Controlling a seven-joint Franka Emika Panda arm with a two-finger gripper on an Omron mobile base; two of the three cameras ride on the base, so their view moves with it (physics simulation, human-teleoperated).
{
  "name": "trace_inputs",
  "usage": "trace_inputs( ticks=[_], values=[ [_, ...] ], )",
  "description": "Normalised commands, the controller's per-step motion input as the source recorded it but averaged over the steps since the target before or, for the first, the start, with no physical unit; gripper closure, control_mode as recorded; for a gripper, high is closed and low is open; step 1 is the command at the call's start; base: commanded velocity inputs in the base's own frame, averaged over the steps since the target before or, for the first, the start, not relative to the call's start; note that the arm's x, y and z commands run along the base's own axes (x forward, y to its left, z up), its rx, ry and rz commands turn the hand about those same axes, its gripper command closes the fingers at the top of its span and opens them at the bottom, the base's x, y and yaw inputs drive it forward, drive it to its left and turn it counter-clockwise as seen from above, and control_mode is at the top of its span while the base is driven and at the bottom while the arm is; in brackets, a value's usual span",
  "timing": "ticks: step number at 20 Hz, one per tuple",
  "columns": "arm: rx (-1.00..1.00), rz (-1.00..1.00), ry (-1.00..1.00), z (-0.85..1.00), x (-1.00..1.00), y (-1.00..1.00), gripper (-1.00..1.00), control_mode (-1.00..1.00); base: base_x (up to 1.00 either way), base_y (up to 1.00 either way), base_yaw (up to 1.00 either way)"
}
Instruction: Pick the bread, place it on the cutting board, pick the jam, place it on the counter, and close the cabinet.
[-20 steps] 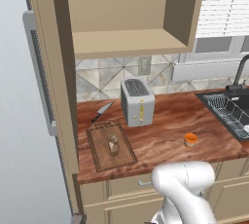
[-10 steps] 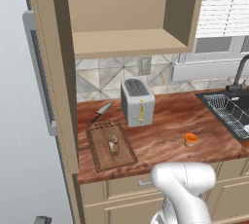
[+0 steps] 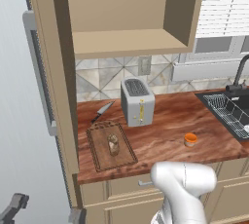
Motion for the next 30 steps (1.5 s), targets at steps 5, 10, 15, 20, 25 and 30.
trace_inputs(
  ticks=[5,10,15,20,25,30],
  values=[
    [0.00,-0.07,0.00,-0.01,0.41,0.14,-1.00,-1.00,0.00,0.00,0.00],
    [0.00,-0.05,0.00,-0.02,0.38,0.19,-1.00,-1.00,0.00,0.00,0.00],
    [0.00,-0.02,0.00,-0.05,0.34,0.06,-1.00,-1.00,0.00,0.00,0.00],
    [0.00,0.00,0.00,-0.14,0.23,0.00,-1.00,-1.00,0.00,0.00,0.00],
    [0.00,0.00,0.00,-0.08,0.18,0.00,-1.00,-1.00,0.00,0.00,0.00],
    [0.00,-0.02,-0.01,0.00,0.20,0.01,-1.00,-1.00,0.00,0.00,0.00]
  ],
)
